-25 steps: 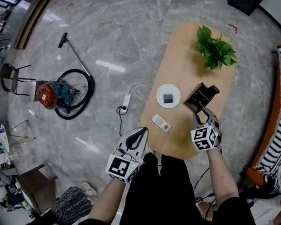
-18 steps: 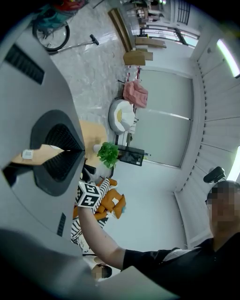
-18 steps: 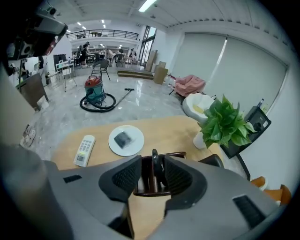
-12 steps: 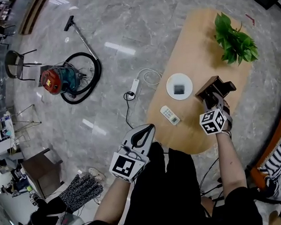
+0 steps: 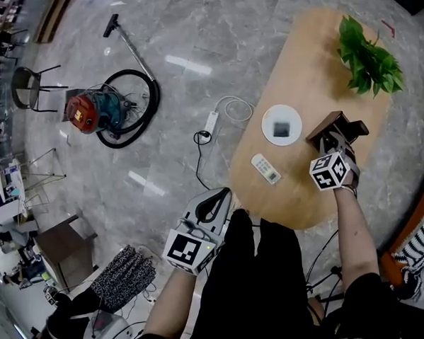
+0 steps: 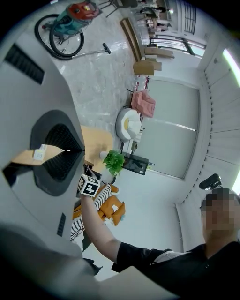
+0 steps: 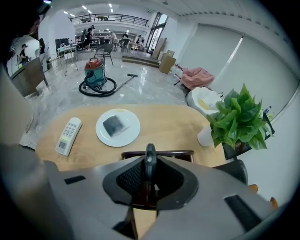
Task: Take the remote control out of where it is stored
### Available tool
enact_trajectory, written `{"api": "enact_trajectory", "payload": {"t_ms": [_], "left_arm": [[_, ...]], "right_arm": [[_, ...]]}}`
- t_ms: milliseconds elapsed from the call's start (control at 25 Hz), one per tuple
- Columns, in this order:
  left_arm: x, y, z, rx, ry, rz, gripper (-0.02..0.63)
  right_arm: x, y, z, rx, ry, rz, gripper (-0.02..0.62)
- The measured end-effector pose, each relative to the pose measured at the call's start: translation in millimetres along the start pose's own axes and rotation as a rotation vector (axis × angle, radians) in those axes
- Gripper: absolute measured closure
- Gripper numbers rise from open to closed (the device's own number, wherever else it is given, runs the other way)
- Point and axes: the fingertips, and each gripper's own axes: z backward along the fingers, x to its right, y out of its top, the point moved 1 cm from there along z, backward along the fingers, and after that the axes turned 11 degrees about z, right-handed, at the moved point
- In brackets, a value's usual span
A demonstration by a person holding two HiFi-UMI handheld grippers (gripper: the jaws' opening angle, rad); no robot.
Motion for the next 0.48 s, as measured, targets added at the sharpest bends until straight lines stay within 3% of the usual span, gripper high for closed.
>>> {"api": "enact_trajectory", "payload": {"t_ms": [480], "left_arm": [[5.4,17.0,16.6,0.029,-0.076,-0.065,0.6]], "right_arm": [[12.7,17.3,69.7,0.044,-0.139,-0.044,0.526]]}}
